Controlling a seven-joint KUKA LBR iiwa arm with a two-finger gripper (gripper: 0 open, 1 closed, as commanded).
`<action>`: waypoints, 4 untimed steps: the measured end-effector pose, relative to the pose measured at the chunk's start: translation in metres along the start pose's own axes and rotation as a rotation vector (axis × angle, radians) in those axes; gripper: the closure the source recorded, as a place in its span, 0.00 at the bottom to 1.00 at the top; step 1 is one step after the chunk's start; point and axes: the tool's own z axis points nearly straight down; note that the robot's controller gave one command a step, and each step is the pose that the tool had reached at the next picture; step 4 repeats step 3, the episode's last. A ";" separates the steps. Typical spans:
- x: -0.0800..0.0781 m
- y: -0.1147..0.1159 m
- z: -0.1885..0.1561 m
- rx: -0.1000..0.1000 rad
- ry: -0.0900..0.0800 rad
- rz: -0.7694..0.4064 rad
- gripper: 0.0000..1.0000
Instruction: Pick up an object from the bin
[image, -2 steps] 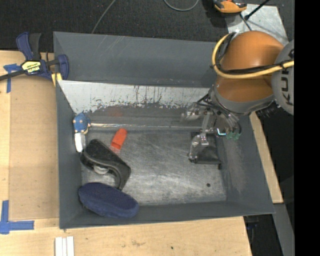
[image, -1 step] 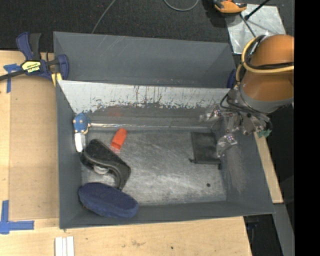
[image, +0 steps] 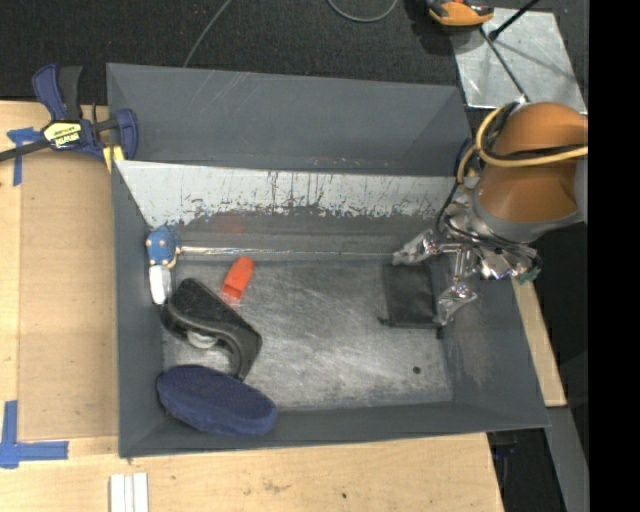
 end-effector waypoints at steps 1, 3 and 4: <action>-0.019 -0.024 0.051 -0.011 -0.010 -0.370 0.00; -0.012 -0.037 -0.161 0.012 -0.011 -0.467 1.00; -0.012 -0.037 -0.161 0.012 -0.011 -0.467 1.00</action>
Offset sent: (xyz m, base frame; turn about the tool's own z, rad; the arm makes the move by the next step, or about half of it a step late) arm 0.0245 -0.0214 -0.0548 -0.3735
